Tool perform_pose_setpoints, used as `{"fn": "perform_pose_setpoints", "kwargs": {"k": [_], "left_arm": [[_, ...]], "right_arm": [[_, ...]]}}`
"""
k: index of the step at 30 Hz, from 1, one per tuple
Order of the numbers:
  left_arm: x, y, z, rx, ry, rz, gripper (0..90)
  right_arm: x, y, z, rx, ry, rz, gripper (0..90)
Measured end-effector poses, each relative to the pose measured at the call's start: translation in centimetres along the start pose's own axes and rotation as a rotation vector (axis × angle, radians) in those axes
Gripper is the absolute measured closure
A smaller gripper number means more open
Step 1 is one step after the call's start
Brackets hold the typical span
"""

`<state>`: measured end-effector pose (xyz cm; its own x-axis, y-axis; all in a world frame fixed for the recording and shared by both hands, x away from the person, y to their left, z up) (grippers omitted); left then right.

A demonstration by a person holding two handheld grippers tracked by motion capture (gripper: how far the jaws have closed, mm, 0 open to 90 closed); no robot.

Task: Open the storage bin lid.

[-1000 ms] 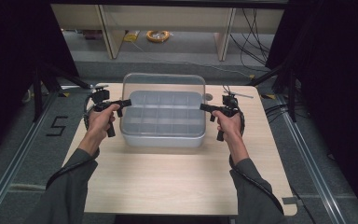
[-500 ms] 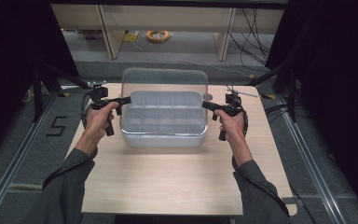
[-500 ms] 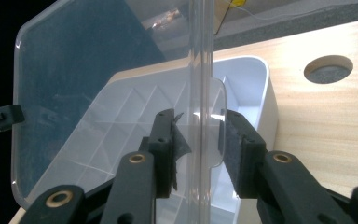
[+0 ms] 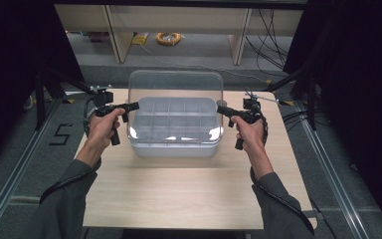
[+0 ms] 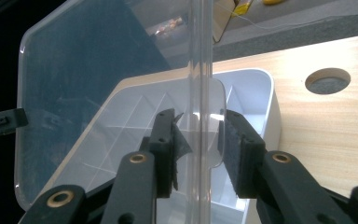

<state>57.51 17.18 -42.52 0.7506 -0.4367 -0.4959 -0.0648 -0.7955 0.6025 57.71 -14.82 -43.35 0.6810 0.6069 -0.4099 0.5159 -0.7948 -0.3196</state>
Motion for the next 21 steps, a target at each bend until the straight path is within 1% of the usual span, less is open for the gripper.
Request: {"fn": "perform_pose_setpoints", "kwargs": {"k": [1, 2, 3, 4, 5, 6, 8, 9, 11, 12, 14, 15, 16, 17, 18, 19, 20, 21], "left_arm": [[-0.2, 0.1, 0.1, 0.003, 0.001, -0.003, 51.1], [-0.3, 0.1, 0.2, 0.006, 0.002, -0.001, 50.9], [-0.5, 0.2, 0.3, 0.006, 0.003, 0.002, 50.8], [-0.7, 0.2, 0.4, 0.007, 0.005, 0.004, 50.9], [-0.9, 0.3, 0.5, 0.009, 0.005, 0.005, 50.8], [-0.9, 0.3, 0.5, 0.009, 0.005, 0.005, 50.8], [-1.5, 0.4, 0.9, 0.016, 0.010, 0.008, 50.7], [-1.6, 0.4, 1.2, 0.014, 0.007, 0.009, 50.7], [-1.8, 0.4, 1.3, 0.015, 0.010, 0.008, 50.6], [-2.2, 0.3, 1.9, 0.019, 0.004, 0.010, 50.5], [-2.3, 0.3, 2.1, 0.022, 0.002, 0.016, 50.5], [-2.7, 0.3, 2.7, 0.025, 0.004, 0.015, 50.3], [-2.9, 0.2, 3.0, 0.028, 0.000, 0.019, 50.2], [-3.1, 0.2, 3.4, 0.031, 0.000, 0.021, 50.1], [-3.2, 0.1, 3.6, 0.036, -0.001, 0.020, 49.9], [-3.5, 0.1, 4.1, 0.030, -0.002, 0.028, 49.9], [-3.7, 0.0, 4.5, 0.040, -0.008, 0.027, 50.0], [-4.0, 0.0, 4.8, 0.047, -0.009, 0.028, 50.0]], "right_arm": [[-0.2, -0.1, 0.0, -0.001, -0.001, 0.011, 67.8], [-0.3, -0.2, -0.1, -0.006, 0.003, 0.010, 67.7], [-0.6, -0.5, -0.1, 0.000, 0.001, 0.007, 67.8], [-0.6, -0.4, -0.2, -0.015, 0.007, 0.012, 67.9], [-0.9, -0.7, -0.1, 0.001, 0.009, 0.004, 68.1], [-0.9, -0.7, -0.1, 0.001, 0.009, 0.004, 68.1], [-1.6, -1.2, 0.0, 0.006, 0.014, 0.005, 68.3], [-1.7, -1.0, 0.1, -0.031, 0.018, 0.010, 68.3], [-2.1, -1.4, 0.3, -0.024, 0.019, 0.002, 68.7], [-2.3, -1.6, 0.5, -0.014, 0.016, 0.000, 68.8], [-2.5, -1.8, 0.7, -0.007, 0.013, -0.002, 68.8], [-2.9, -1.8, 1.0, -0.049, 0.031, -0.003, 69.1], [-3.2, -2.0, 1.2, -0.048, 0.032, -0.004, 69.3], [-3.4, -2.0, 1.4, -0.060, 0.036, -0.002, 69.5], [-3.7, -2.5, 1.7, -0.033, 0.031, -0.011, 69.9], [-3.9, -2.5, 1.9, -0.037, 0.032, -0.014, 70.1], [-4.2, -2.6, 2.2, -0.051, 0.038, -0.022, 70.2], [-4.4, -2.7, 2.6, -0.049, 0.036, -0.021, 70.3]]}}
Point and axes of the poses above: each handheld gripper's, and its own axes: x roughly forward along the jaws, z roughly out of its underside, y roughly to its right, the point moved 10 cm from there along x, roughly forward along the jaws, and after that the axes turned 13 degrees about -x, right-handed, at the moved point
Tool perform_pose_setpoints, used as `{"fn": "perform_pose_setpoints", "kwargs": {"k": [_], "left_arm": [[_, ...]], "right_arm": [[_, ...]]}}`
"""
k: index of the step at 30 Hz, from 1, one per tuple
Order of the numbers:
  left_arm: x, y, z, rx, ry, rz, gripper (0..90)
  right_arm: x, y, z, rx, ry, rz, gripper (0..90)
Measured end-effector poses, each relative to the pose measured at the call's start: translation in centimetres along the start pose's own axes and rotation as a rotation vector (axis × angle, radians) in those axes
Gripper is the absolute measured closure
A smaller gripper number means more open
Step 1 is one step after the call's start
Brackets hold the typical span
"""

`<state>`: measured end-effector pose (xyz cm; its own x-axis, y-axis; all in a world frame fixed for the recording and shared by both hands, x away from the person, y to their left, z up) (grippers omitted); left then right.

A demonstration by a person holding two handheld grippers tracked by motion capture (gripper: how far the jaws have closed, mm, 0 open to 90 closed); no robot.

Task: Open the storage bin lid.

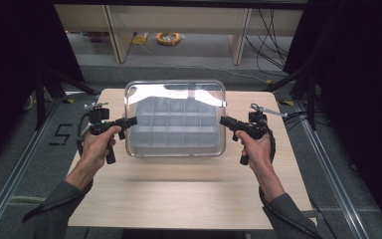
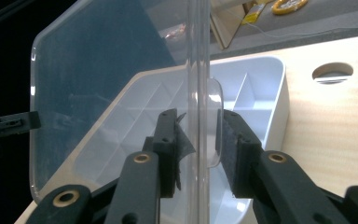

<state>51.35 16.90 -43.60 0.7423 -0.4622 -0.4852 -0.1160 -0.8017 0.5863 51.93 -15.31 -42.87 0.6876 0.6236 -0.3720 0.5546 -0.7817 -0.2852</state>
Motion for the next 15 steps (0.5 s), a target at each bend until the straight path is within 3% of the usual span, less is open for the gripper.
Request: {"fn": "perform_pose_setpoints", "kwargs": {"k": [3, 4, 5, 7, 8, 11, 15], "left_arm": [[-0.5, -0.1, 0.7, 0.015, 0.003, -0.004, 50.0], [-0.9, -0.2, 1.3, 0.020, 0.000, 0.001, 50.1], [-1.1, -0.2, 1.6, 0.018, -0.001, 0.003, 50.2], [-1.3, -0.4, 1.9, 0.020, 0.000, 0.004, 50.1], [-1.4, -0.5, 2.5, 0.032, 0.001, 0.008, 50.1], [-1.7, -0.8, 3.4, 0.043, 0.004, 0.013, 50.1], [-1.8, -1.3, 4.7, 0.034, -0.013, 0.015, 50.0]], "right_arm": [[-0.6, -0.5, 1.1, -0.015, -0.006, -0.012, 70.5], [-0.8, -0.8, 1.4, 0.011, -0.010, -0.014, 70.5], [-1.0, -0.6, 1.7, -0.033, -0.002, -0.013, 70.8], [-1.3, -1.1, 2.0, -0.005, -0.010, -0.020, 71.0], [-1.6, -1.3, 2.6, -0.035, -0.008, -0.022, 71.0], [-1.9, -1.5, 3.5, -0.049, -0.016, -0.019, 71.0], [-2.3, -1.9, 4.6, -0.030, -0.023, -0.020, 71.1]]}}
Point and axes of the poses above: each handheld gripper's, and its own axes: x roughly forward along the jaws, z roughly out of its underside, y roughly to its right, the point moved 10 cm from there along x, roughly forward along the jaws, and after that the axes turned 13 degrees about -x, right-handed, at the moved point
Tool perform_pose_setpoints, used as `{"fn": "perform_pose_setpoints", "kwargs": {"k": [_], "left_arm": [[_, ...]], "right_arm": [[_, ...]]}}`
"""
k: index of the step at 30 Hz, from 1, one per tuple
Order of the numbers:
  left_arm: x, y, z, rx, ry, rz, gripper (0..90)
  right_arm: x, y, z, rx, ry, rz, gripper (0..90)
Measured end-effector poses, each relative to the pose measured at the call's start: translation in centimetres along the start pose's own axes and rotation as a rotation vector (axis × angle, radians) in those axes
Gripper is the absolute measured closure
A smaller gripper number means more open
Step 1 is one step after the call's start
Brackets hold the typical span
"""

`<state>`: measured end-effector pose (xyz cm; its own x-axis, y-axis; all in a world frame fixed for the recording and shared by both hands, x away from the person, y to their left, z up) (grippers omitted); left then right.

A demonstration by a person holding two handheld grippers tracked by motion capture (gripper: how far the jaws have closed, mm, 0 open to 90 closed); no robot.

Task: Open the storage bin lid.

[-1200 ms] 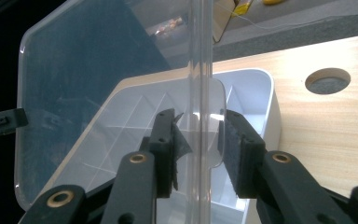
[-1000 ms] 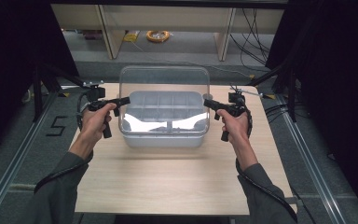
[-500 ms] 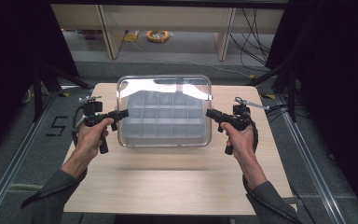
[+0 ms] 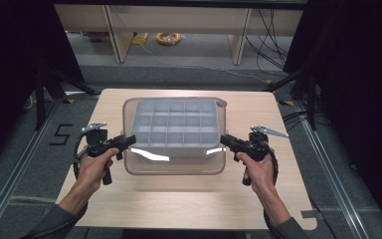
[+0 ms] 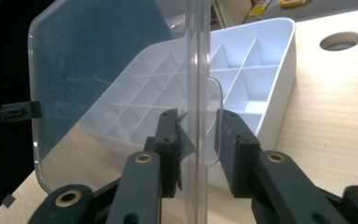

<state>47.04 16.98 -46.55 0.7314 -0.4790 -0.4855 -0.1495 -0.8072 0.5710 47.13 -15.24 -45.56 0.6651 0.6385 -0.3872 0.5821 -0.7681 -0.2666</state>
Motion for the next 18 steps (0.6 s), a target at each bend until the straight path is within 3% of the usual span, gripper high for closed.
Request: {"fn": "perform_pose_setpoints", "kwargs": {"k": [1, 2, 3, 4, 5, 7, 11, 12, 18], "left_arm": [[0.0, 0.0, 0.2, -0.010, 0.007, 0.003, 50.0], [0.0, 0.0, 0.2, -0.010, 0.007, 0.003, 50.0], [-0.2, -0.1, 0.6, -0.014, -0.001, 0.005, 50.0], [-0.4, -0.1, 1.1, -0.011, -0.002, 0.005, 49.9], [-0.5, -0.1, 1.4, -0.012, -0.006, 0.006, 49.9], [-0.8, -0.1, 1.8, -0.007, -0.003, 0.005, 49.8], [-1.3, -0.2, 3.1, 0.004, -0.015, 0.004, 49.6], [-1.4, -0.2, 3.5, 0.008, -0.025, 0.010, 49.5], [-1.8, -0.6, 5.1, 0.001, -0.035, 0.009, 49.5]], "right_arm": [[-0.1, 0.1, 0.2, -0.029, 0.005, -0.005, 71.2], [-0.1, 0.1, 0.2, -0.029, 0.005, -0.005, 71.2], [-0.3, -0.2, 0.5, 0.003, -0.008, -0.006, 71.4], [-0.6, -0.2, 0.8, -0.022, 0.003, -0.013, 71.5], [-0.8, -0.7, 1.1, 0.012, -0.010, -0.020, 71.7], [-1.1, -0.7, 1.5, -0.023, -0.006, -0.025, 71.6], [-1.8, -1.3, 2.4, -0.019, -0.010, -0.019, 71.6], [-1.9, -1.2, 2.7, -0.043, -0.010, -0.021, 71.7], [-2.6, -1.7, 4.6, -0.035, -0.024, -0.036, 72.1]]}}
Point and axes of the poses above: each handheld gripper's, and its own axes: x roughly forward along the jaws, z roughly out of its underside, y roughly to its right, the point moved 10 cm from there along x, roughly forward along the jaws, and after that the axes turned 13 degrees about -x, right-handed, at the moved point
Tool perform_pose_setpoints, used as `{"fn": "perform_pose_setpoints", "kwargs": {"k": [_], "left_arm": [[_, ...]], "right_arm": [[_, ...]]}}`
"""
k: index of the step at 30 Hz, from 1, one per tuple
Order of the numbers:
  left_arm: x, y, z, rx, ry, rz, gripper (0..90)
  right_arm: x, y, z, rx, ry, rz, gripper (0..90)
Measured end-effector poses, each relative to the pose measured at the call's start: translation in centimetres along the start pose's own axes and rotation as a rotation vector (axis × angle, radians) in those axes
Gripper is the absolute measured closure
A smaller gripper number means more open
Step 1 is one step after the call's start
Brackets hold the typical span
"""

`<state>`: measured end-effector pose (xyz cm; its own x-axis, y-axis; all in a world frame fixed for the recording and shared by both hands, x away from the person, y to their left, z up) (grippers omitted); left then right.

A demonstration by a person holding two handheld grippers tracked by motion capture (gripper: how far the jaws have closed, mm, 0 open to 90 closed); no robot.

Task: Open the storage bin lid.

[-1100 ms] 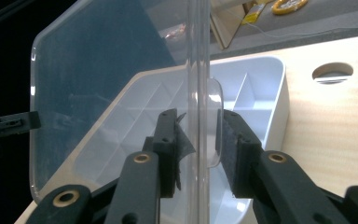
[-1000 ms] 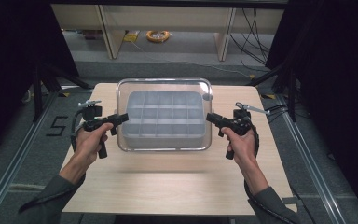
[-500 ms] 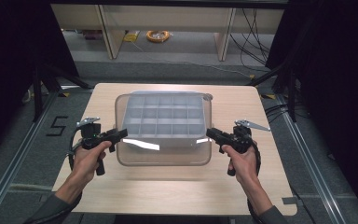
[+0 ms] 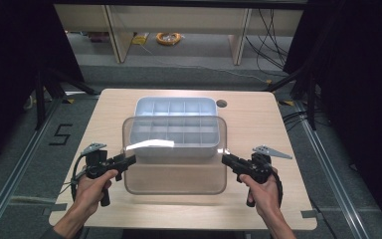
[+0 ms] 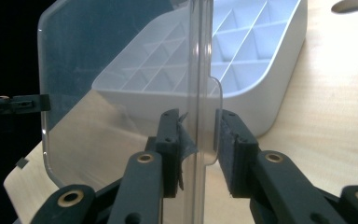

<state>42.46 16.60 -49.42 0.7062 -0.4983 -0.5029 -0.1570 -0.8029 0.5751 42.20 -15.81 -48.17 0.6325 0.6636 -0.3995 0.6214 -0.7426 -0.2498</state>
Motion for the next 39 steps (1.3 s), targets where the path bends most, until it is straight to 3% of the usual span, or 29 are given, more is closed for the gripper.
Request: {"fn": "perform_pose_setpoints", "kwargs": {"k": [2, 3, 5, 8, 9, 14, 16, 17, 18, 19, 20, 21, 22, 23, 24, 25, 26, 32, 33, 34, 38, 39], "left_arm": [[-0.1, -0.1, 0.5, 0.003, -0.015, 0.002, 49.5], [-0.2, -0.2, 0.7, -0.001, -0.014, 0.002, 49.8], [-0.4, -0.3, 1.2, -0.002, -0.019, 0.002, 49.9], [-0.7, -0.5, 1.7, -0.002, -0.022, 0.005, 49.9], [-0.8, -0.6, 1.9, -0.005, -0.028, 0.002, 49.8], [-1.2, -0.9, 2.7, -0.003, -0.040, 0.002, 49.9], [-1.3, -1.0, 2.8, -0.004, -0.041, 0.000, 49.8], [-1.4, -1.2, 3.2, -0.005, -0.047, 0.009, 49.8], [-1.4, -1.3, 3.4, -0.009, -0.049, -0.004, 49.7], [-1.5, -1.4, 3.6, -0.012, -0.059, -0.002, 49.7], [-1.5, -1.4, 3.6, -0.012, -0.059, -0.002, 49.8], [-1.5, -1.5, 4.0, -0.015, -0.061, -0.004, 49.8], [-1.5, -1.5, 4.0, -0.015, -0.061, -0.004, 49.9], [-1.5, -1.6, 4.2, -0.013, -0.063, -0.003, 49.9], [-1.5, -1.7, 4.6, -0.014, -0.080, 0.001, 50.0], [-1.5, -1.7, 4.6, -0.014, -0.080, 0.001, 49.9], [-1.6, -1.8, 4.9, -0.017, -0.086, -0.002, 49.9], [-1.5, -1.8, 5.5, -0.018, -0.108, 0.003, 50.0], [-1.4, -1.8, 5.5, -0.018, -0.103, 0.002, 50.0], [-1.4, -1.8, 5.5, -0.018, -0.103, 0.002, 50.1], [-1.2, -1.9, 5.7, -0.011, -0.114, -0.004, 50.5], [-1.0, -1.9, 5.8, -0.004, -0.127, -0.002, 50.4]], "right_arm": [[-0.1, 0.0, 0.5, -0.004, 0.002, 0.004, 72.1], [-0.3, -0.5, 0.8, 0.049, -0.012, -0.010, 72.1], [-0.4, -0.4, 1.3, 0.017, -0.011, -0.007, 72.1], [-0.6, -0.8, 2.0, 0.009, -0.021, -0.006, 72.1], [-0.8, -1.2, 2.1, 0.028, -0.028, -0.016, 72.1], [-1.1, -1.6, 2.5, -0.015, -0.023, -0.011, 72.1], [-1.1, -1.8, 2.6, -0.012, -0.032, -0.010, 72.1], [-1.2, -2.3, 2.9, 0.025, -0.048, -0.007, 72.1], [-1.1, -2.0, 3.0, -0.020, -0.040, -0.007, 72.1], [-1.2, -2.4, 3.2, 0.007, -0.048, -0.014, 72.1], [-1.1, -2.2, 3.4, -0.015, -0.045, -0.015, 72.0], [-1.2, -2.5, 3.6, 0.017, -0.054, -0.013, 72.0], [-1.1, -2.2, 3.7, -0.020, -0.051, -0.007, 72.1], [-1.2, -2.2, 3.9, -0.016, -0.051, -0.010, 72.1], [-1.3, -2.7, 4.0, 0.040, -0.064, -0.013, 72.1], [-1.3, -2.7, 4.0, 0.040, -0.064, -0.013, 72.1], [-1.4, -2.5, 4.1, 0.001, -0.052, -0.018, 72.1], [-1.7, -2.4, 4.9, 0.000, -0.063, -0.016, 71.9], [-1.9, -2.7, 5.2, 0.037, -0.081, -0.026, 71.9], [-1.7, -2.4, 5.4, 0.017, -0.076, -0.022, 71.7], [-1.4, -2.0, 6.5, 0.024, -0.102, -0.016, 70.6], [-1.5, -2.5, 6.7, 0.102, -0.126, -0.024, 70.4]]}}
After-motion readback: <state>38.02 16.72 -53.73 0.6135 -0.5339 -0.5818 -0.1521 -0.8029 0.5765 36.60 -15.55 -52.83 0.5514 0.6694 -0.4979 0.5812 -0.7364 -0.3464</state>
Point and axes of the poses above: each handheld gripper's, and its own axes: x roughly forward along the jaws, z roughly out of its underside, y roughly to its right, the point moved 10 cm from there along x, roughly forward along the jaws, and after that the axes turned 13 degrees about -x, right-handed, at the moved point
